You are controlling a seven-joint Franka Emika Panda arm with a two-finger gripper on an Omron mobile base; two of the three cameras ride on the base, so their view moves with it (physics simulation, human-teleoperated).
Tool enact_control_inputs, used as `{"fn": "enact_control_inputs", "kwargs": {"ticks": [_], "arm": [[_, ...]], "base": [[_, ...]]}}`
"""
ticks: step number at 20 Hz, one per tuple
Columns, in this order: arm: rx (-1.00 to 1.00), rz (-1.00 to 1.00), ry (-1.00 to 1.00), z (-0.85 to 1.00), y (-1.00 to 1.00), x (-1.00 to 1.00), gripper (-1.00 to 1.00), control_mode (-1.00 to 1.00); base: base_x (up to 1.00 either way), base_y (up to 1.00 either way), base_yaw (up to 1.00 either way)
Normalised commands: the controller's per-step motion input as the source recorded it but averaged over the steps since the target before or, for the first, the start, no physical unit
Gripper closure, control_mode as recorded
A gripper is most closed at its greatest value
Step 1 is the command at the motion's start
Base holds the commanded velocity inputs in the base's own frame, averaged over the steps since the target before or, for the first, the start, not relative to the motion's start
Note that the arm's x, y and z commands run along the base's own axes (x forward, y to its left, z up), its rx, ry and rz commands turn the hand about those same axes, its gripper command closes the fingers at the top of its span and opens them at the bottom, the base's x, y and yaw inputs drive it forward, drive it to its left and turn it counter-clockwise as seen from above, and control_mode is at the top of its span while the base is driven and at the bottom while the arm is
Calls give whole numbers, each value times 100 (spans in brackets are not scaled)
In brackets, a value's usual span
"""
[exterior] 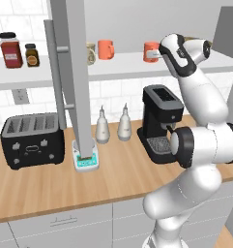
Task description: Gather all objects into one cabinet and sort the glasses and bowls to opposite sides.
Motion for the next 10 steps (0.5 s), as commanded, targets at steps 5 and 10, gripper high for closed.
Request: {"fn": "enact_control_inputs", "kwargs": {"ticks": [5, 10], "arm": [[0, 0, 0, 0, 0, -6, 100, -100], [0, 0, -1, 0, 0, -21, 100, -100]], "base": [[0, 0, 0], [0, 0, 0]]}}
